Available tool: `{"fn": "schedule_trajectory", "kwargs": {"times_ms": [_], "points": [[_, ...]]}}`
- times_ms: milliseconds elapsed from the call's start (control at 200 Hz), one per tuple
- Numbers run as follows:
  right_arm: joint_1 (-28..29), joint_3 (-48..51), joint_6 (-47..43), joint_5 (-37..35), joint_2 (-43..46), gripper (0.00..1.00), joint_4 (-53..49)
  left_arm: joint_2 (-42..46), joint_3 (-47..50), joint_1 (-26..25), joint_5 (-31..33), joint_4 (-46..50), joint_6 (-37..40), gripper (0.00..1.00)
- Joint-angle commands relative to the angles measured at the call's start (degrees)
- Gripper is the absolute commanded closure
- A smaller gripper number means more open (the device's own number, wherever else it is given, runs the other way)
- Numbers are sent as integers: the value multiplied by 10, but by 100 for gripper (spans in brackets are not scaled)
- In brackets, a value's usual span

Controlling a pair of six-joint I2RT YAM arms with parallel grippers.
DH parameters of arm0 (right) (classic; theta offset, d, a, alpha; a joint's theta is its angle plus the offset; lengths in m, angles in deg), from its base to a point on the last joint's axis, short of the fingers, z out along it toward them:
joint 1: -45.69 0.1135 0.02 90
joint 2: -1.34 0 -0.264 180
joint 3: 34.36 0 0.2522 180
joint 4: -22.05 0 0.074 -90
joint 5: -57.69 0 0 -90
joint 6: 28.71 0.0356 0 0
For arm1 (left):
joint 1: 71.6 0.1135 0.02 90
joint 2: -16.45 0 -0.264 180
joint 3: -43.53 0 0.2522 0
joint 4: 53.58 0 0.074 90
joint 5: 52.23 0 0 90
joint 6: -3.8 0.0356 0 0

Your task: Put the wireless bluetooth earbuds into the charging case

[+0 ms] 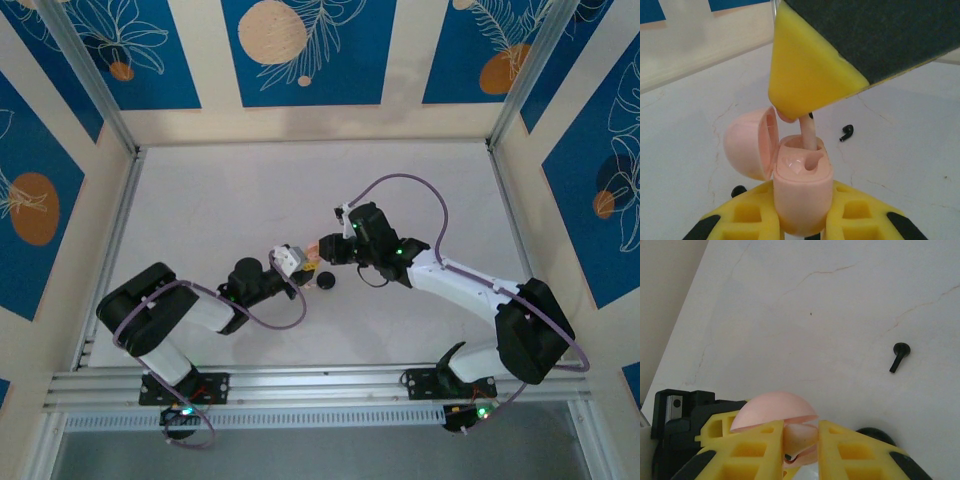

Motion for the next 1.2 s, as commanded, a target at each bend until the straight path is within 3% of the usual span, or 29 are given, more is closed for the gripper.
{"fn": "schedule_trajectory", "kwargs": {"times_ms": [0,265,555,665,795,1020,1195], "points": [[9,7,-13,19,11,79,-9,11,-5,-7,0,-40,-10,89],[12,2,-18,35,-1,76,-10,13,-4,-7,-5,-42,-9,89],[7,-1,-22,29,34,51,-19,18,-2,-7,-7,-32,-4,89],[0,-1,-25,34,56,48,-27,20,-1,-8,-7,-31,-3,89],[-13,0,-28,43,79,48,-36,22,0,-7,-10,-32,-2,89],[-53,0,-20,113,88,66,-35,21,8,-7,-32,-49,3,89],[-62,-6,-18,144,66,73,-36,18,10,-8,-39,-58,2,89]]}}
